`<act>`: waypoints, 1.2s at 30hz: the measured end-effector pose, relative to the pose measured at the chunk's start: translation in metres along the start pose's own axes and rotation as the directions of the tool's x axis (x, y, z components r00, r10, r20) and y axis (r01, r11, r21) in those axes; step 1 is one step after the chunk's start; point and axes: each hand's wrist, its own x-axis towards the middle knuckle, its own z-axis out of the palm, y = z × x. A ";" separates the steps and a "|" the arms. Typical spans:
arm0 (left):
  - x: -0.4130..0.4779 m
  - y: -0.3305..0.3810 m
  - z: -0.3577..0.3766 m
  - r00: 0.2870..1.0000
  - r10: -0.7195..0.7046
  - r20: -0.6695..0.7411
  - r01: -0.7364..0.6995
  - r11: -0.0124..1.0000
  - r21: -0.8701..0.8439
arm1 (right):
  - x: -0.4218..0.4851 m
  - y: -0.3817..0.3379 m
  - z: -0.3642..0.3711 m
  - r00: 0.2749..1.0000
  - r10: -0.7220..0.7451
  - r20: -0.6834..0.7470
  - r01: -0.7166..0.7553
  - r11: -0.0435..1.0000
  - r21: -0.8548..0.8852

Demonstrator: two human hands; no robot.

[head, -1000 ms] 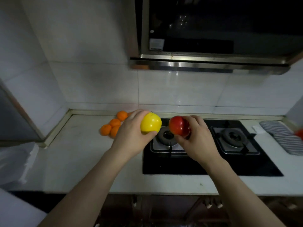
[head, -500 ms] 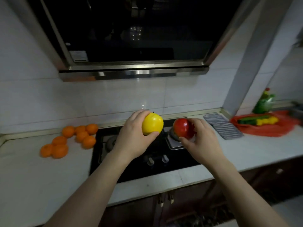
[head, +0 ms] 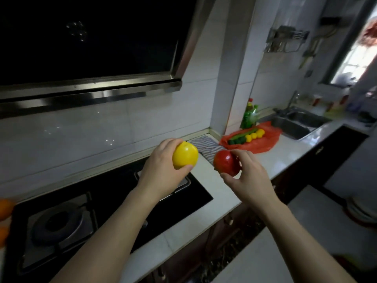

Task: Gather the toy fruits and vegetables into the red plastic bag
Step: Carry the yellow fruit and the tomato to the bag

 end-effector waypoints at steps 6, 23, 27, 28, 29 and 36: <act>0.071 -0.007 0.055 0.996 0.072 0.062 -0.066 0.993 -0.094 | 0.046 0.041 0.000 0.995 0.079 -0.056 -0.084 0.993 -0.083; 0.186 0.074 0.219 0.968 0.167 0.189 -0.158 0.985 -0.064 | 0.107 0.222 -0.047 0.964 0.223 -0.145 -0.239 0.966 -0.099; 0.207 0.119 0.270 0.973 0.146 0.178 -0.140 0.989 -0.047 | 0.125 0.285 -0.078 0.966 0.217 -0.143 -0.232 0.968 -0.096; 0.213 0.130 0.283 0.974 0.140 0.177 -0.133 0.990 -0.049 | 0.128 0.300 -0.085 0.967 0.213 -0.141 -0.227 0.969 -0.098; 0.218 0.141 0.295 0.975 0.135 0.174 -0.128 0.990 -0.054 | 0.132 0.315 -0.093 0.968 0.207 -0.139 -0.221 0.970 -0.101; 0.242 0.194 0.359 0.983 0.099 0.156 -0.093 0.994 -0.050 | 0.155 0.392 -0.133 0.978 0.184 -0.098 -0.195 0.973 -0.120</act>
